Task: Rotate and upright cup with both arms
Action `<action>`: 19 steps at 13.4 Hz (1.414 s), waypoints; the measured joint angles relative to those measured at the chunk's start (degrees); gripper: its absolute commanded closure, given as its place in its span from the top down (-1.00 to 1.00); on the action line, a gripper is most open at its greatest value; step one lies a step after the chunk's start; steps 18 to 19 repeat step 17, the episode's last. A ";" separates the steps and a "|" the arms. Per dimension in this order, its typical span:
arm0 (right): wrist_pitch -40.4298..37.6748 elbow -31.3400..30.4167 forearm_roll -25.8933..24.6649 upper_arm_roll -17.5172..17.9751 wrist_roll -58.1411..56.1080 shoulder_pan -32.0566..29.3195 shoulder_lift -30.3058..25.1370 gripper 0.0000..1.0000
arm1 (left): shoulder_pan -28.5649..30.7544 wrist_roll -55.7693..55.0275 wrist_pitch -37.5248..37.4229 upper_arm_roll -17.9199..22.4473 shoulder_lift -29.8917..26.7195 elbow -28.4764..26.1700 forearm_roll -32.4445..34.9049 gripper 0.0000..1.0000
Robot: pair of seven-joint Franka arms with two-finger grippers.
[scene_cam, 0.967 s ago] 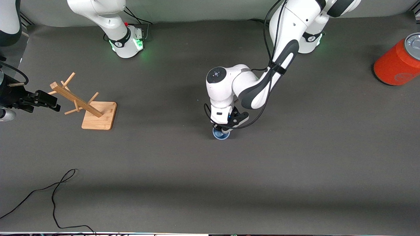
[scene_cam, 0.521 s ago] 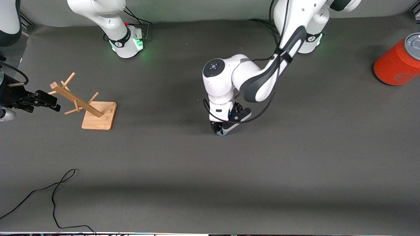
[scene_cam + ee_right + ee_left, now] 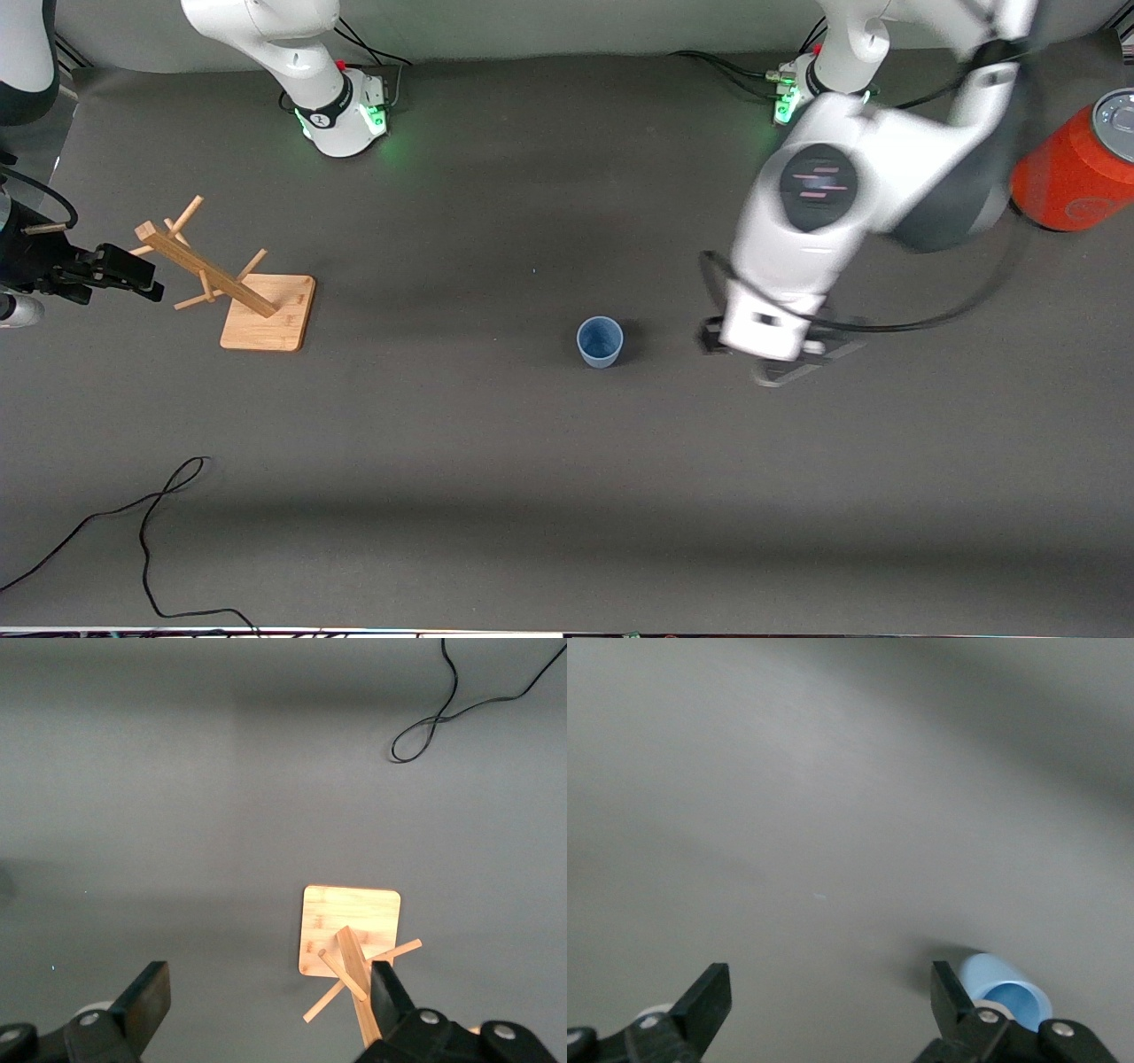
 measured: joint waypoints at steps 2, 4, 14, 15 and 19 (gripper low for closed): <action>-0.01 0.01 0.00 0.00 -0.01 0.00 0.00 1.00 | 7.19 11.45 -4.61 -0.01 -3.67 -0.25 -3.13 1.00; -0.02 0.01 0.00 0.00 -0.02 0.00 0.00 1.00 | 12.91 22.14 -6.77 0.45 -7.39 -2.20 -4.80 1.00; -0.03 0.02 0.00 0.00 -0.08 0.00 0.00 1.00 | -0.43 41.76 -8.50 25.24 -19.27 -11.61 -6.24 1.00; -0.03 0.02 0.00 0.00 -0.09 0.00 0.00 1.00 | -0.80 41.76 -8.35 25.46 -19.30 -11.62 -6.25 1.00; -0.03 0.02 0.00 0.00 -0.10 0.00 0.00 1.00 | -1.08 41.82 -7.71 25.48 -19.30 -11.67 -6.25 1.00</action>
